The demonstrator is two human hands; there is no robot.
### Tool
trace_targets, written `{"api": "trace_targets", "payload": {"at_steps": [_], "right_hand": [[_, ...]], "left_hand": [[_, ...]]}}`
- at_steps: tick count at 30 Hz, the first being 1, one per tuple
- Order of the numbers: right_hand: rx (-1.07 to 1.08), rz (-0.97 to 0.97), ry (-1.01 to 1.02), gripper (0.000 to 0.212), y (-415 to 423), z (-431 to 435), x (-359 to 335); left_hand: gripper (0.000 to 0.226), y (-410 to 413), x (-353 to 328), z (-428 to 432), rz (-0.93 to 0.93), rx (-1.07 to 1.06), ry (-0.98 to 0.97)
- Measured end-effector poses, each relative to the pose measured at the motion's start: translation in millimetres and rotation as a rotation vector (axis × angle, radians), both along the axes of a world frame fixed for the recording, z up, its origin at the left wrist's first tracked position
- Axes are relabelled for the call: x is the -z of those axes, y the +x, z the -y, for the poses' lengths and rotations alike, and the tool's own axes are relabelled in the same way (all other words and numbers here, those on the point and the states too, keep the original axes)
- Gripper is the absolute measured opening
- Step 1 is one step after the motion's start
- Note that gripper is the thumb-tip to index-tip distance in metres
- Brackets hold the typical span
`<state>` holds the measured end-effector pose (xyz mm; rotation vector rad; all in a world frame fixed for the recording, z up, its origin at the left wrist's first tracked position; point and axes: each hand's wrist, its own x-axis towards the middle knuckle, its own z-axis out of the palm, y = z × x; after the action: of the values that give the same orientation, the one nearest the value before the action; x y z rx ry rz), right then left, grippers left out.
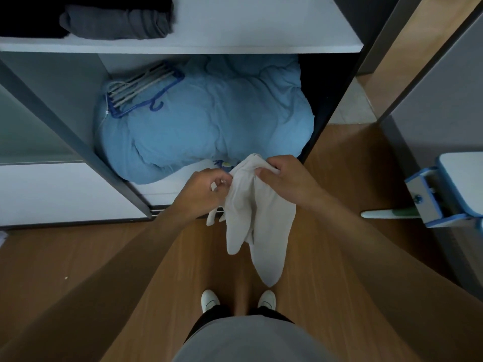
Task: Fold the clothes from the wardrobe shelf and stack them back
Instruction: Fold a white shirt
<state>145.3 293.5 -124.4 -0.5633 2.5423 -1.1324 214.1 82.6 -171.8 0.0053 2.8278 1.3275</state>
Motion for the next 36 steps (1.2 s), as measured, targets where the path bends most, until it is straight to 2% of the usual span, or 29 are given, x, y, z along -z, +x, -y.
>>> {"api": "trace_targets", "payload": {"at_steps": [1, 2, 4, 6, 10, 14, 21, 26, 29, 31, 36], "right_hand": [[0.005, 0.002, 0.0, 0.038, 1, 0, 0], [0.008, 0.0, 0.0, 0.038, 1, 1, -1], [0.019, -0.008, 0.0, 0.039, 2, 2, -2], [0.033, -0.013, -0.013, 0.04, 2, 2, -3], [-0.023, -0.001, -0.003, 0.028, 3, -4, -11], [-0.084, -0.005, -0.009, 0.015, 3, -14, -16], [-0.047, -0.051, 0.029, 0.017, 1, -13, -17], [-0.085, 0.005, 0.101, 0.015, 5, 0, -14], [-0.081, 0.01, 0.056, 0.016, 9, 13, -14], [-0.091, 0.006, 0.016, 0.014, 11, 21, -14], [-0.153, 0.022, -0.069, 0.023, 14, 30, -19]], "left_hand": [[0.011, -1, 1, 0, 0.018, -0.009, -0.018], [0.012, -2, 1, -1, 0.031, -0.007, -0.041], [0.046, -5, -1, -6, 0.065, 0.038, -0.079], [0.056, -9, 1, -16, 0.074, 0.049, -0.141], [0.023, -15, 9, -20, -0.064, -0.069, -0.233], [0.027, -16, 4, -9, -0.179, -0.08, -0.168], [0.02, -16, -11, -10, -0.246, 0.024, -0.037], [0.023, -11, -14, 5, -0.161, 0.161, -0.074], [0.016, -1, -10, 16, -0.105, 0.253, -0.139], [0.015, 5, -4, 19, -0.035, 0.238, -0.153], [0.017, 15, 4, 15, 0.111, 0.156, 0.06]]}}
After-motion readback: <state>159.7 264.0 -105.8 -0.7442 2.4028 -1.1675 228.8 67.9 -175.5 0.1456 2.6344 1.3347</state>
